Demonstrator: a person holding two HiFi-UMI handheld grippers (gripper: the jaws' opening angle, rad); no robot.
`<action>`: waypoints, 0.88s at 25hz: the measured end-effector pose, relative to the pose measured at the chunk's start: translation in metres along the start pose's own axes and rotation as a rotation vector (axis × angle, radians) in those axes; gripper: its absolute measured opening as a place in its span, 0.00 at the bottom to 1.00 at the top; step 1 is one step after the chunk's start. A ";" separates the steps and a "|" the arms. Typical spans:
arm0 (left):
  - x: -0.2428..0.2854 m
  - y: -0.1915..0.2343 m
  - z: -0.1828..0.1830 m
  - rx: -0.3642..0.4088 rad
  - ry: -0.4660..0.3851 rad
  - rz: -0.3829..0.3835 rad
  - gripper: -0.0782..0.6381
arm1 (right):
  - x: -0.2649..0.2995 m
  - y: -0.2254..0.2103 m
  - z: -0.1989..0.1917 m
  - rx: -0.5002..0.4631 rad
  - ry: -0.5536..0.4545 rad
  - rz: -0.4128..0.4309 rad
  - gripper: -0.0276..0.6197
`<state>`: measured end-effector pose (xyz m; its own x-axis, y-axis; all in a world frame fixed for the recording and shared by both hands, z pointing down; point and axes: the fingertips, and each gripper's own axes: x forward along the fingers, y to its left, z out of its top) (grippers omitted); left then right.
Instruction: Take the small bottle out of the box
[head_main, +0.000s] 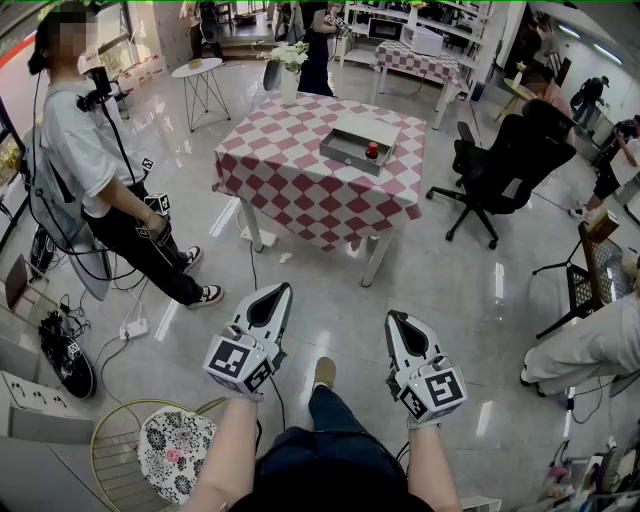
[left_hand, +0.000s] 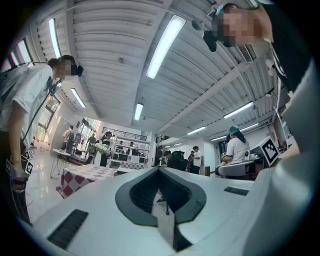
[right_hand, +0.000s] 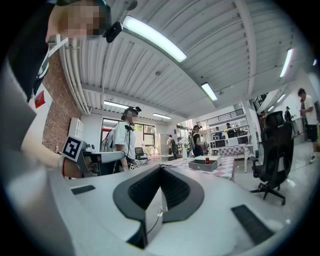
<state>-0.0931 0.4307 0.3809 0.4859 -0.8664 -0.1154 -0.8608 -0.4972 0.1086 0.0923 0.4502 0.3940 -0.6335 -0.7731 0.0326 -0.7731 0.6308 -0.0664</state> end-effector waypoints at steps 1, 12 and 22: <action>0.003 0.004 -0.001 -0.002 0.002 0.001 0.11 | 0.005 -0.002 0.000 -0.003 0.001 0.003 0.05; 0.043 0.048 -0.010 -0.024 0.018 0.015 0.11 | 0.064 -0.027 0.002 -0.015 0.018 0.017 0.05; 0.086 0.078 -0.016 -0.033 0.037 0.019 0.11 | 0.110 -0.059 0.002 -0.012 0.043 0.012 0.05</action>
<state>-0.1158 0.3169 0.3951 0.4756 -0.8763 -0.0766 -0.8646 -0.4817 0.1431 0.0679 0.3280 0.3993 -0.6433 -0.7619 0.0746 -0.7656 0.6409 -0.0556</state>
